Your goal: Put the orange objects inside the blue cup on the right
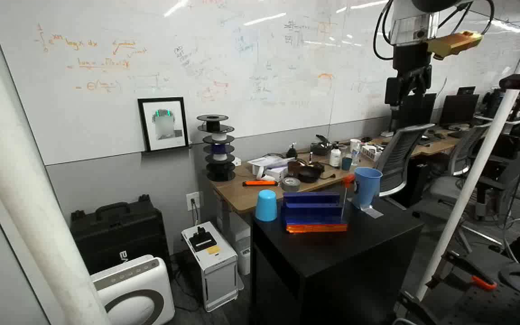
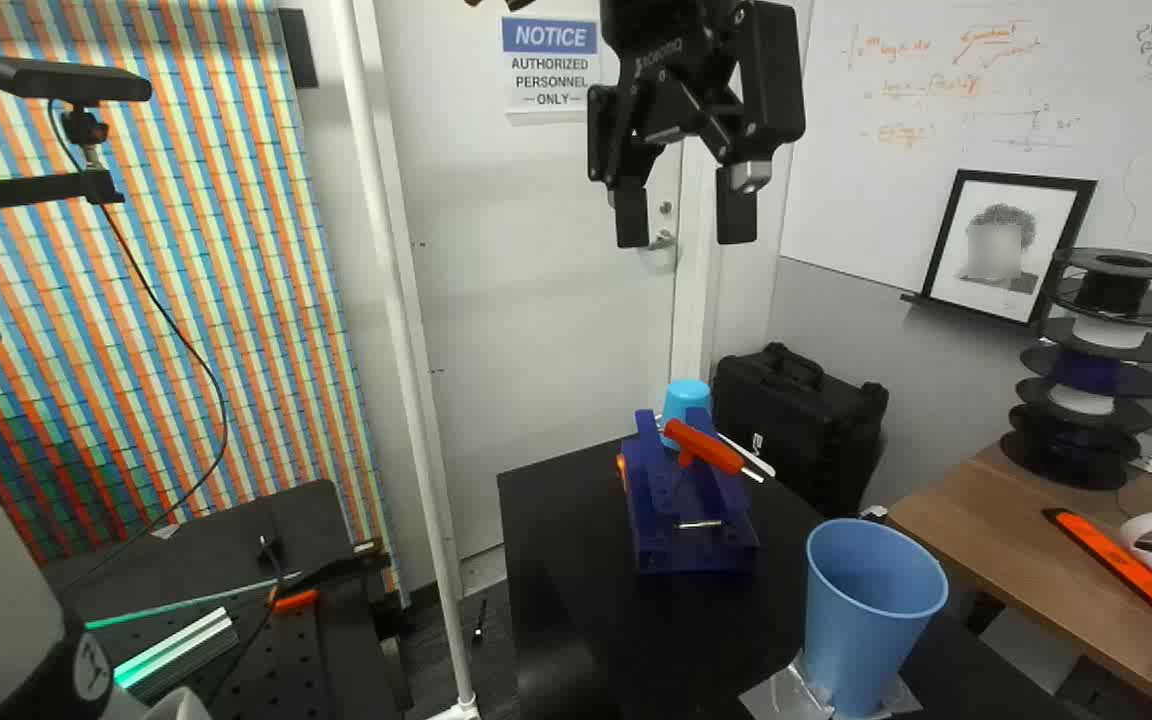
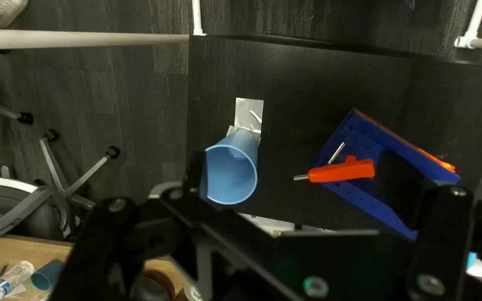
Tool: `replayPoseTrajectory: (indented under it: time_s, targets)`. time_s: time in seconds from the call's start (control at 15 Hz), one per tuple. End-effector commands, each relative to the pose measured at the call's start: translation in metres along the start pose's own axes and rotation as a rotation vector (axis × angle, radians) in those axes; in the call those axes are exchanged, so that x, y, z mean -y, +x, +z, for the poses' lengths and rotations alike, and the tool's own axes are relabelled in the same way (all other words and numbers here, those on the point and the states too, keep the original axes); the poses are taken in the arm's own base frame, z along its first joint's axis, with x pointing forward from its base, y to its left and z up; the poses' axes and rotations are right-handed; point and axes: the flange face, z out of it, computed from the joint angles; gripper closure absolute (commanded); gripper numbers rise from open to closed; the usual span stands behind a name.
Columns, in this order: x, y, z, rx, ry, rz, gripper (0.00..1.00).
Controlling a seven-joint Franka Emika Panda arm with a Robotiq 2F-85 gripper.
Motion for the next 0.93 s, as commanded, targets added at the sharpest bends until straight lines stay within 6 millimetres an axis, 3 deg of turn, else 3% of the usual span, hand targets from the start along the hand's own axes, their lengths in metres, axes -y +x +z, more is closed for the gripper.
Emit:
replayPoseTrajectory:
  time_s: [0.0, 0.53, 0.67, 0.87]
  targets:
    - [0.0, 0.001, -0.002, -0.003, 0.0, 0.001, 0.0]
    - [-0.002, 0.001, -0.008, -0.015, -0.001, 0.004, 0.0]
    - [0.005, 0.013, 0.002, -0.037, -0.021, 0.135, 0.0]
    - [0.031, 0.038, 0.023, -0.086, -0.003, 0.283, 0.0]
